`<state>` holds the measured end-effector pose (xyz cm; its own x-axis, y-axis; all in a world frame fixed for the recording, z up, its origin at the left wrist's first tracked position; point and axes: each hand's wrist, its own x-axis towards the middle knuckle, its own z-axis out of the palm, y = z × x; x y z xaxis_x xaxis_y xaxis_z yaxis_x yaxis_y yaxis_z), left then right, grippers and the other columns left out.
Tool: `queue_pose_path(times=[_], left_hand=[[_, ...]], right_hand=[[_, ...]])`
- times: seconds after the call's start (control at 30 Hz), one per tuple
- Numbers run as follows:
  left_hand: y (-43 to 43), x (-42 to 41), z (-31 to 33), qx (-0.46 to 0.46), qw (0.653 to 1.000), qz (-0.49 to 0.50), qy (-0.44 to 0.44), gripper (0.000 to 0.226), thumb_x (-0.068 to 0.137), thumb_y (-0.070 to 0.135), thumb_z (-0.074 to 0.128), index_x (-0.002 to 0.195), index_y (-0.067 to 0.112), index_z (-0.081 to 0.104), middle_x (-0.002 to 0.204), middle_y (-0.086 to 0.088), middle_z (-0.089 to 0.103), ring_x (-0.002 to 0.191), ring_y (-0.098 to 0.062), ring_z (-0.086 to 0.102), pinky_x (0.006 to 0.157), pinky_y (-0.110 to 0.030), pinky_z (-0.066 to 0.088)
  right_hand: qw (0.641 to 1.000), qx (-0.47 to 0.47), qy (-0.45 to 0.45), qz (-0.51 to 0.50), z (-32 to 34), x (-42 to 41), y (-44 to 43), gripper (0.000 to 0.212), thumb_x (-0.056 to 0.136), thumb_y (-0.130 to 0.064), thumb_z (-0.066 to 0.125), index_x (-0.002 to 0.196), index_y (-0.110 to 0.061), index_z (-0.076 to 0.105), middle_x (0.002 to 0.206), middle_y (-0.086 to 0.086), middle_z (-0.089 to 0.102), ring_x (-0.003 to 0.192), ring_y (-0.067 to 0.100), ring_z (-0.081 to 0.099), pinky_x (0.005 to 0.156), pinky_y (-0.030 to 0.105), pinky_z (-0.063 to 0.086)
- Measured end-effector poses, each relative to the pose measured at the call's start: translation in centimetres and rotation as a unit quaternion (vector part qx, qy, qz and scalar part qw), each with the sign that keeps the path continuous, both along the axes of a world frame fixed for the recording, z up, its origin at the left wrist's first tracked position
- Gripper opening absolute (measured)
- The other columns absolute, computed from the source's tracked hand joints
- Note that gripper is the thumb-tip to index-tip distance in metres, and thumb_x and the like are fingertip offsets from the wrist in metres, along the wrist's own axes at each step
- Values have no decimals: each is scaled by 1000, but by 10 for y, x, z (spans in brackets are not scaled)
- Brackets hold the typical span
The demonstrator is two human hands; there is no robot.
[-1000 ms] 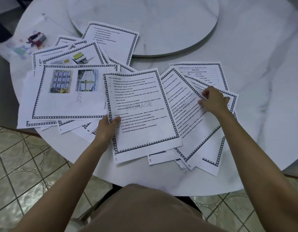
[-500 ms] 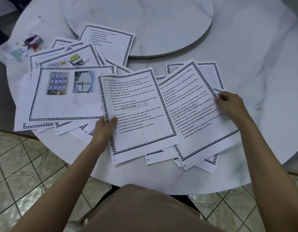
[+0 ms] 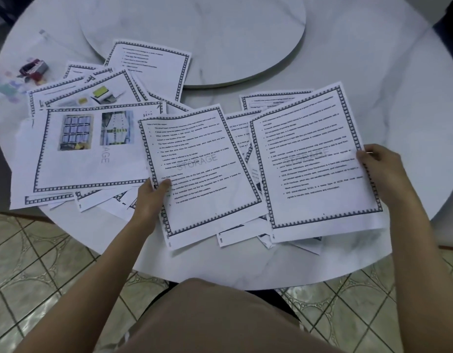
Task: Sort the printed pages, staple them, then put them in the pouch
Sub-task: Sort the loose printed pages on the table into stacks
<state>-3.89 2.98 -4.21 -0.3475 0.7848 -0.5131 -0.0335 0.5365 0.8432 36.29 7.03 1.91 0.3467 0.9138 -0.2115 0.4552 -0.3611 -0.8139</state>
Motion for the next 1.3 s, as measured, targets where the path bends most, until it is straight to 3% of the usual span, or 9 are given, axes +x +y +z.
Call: queue_pose_path(times=[0.13,0.23,0.33,0.5,0.77,0.87,1.0,1.17,1.3], left_hand=[[0,-1,-1,-4,1000,-4,1,26,95,17,49,121,14,54,111,-2,60,101,-24,59,93,-39,46],[1,-2,-2,-9,1000,-13,2,26,95,18,50,120,14,55,110,-3,61,101,-25,59,94,-40,46],[2,-3,-3,-10,1000,-19,-1,27,95,17,50,121,13,55,111,-3,61,102,-26,59,96,-42,46],[0,-6,-2,-12,999,-31,-8,30,94,18,52,123,12,54,119,-6,62,108,-27,60,100,-45,45],[1,-3,3,-9,999,-39,-12,33,94,17,51,126,11,51,117,-2,59,103,-21,57,94,-35,44],[1,-2,5,-11,999,-44,-9,31,94,17,51,125,11,52,114,-2,59,101,-21,57,92,-35,45],[1,-3,5,-20,999,-41,-15,31,94,22,52,124,13,53,122,-4,61,108,-24,59,101,-42,44],[0,-5,6,-27,999,-40,-24,45,92,38,53,131,15,50,128,-4,59,116,-25,56,104,-48,41],[-2,-4,7,-13,999,-46,-19,40,92,34,52,127,15,51,126,-4,60,113,-25,58,101,-45,44]], right_hand=[[999,11,34,-27,9,7,-3,17,94,-18,49,105,-12,61,88,2,66,77,12,60,79,30,50],[996,16,67,-53,17,9,-7,14,94,-16,49,89,-19,62,68,-14,69,64,-1,64,57,12,51],[993,26,90,-77,27,8,-11,19,94,-17,49,82,-26,60,64,-18,69,57,-6,63,50,10,49],[988,41,122,-85,30,2,-13,18,95,-17,49,83,-25,59,85,-6,64,60,-2,63,54,13,53],[988,7,139,-67,-8,-41,-8,10,94,-14,49,91,-14,58,82,-1,63,52,-2,62,51,14,52],[990,-4,127,-53,-26,-66,-6,14,94,-12,51,84,-17,59,86,3,64,71,12,64,72,27,54],[995,-20,98,-7,-40,-100,-5,11,94,-16,51,98,-12,60,102,10,65,93,25,62,90,39,51],[997,-6,67,43,-46,-140,-4,17,95,-21,50,102,-10,61,101,8,66,97,26,62,90,40,50],[993,3,69,98,-46,-167,-9,12,96,-19,48,96,-13,59,95,4,63,88,20,58,75,27,46]])
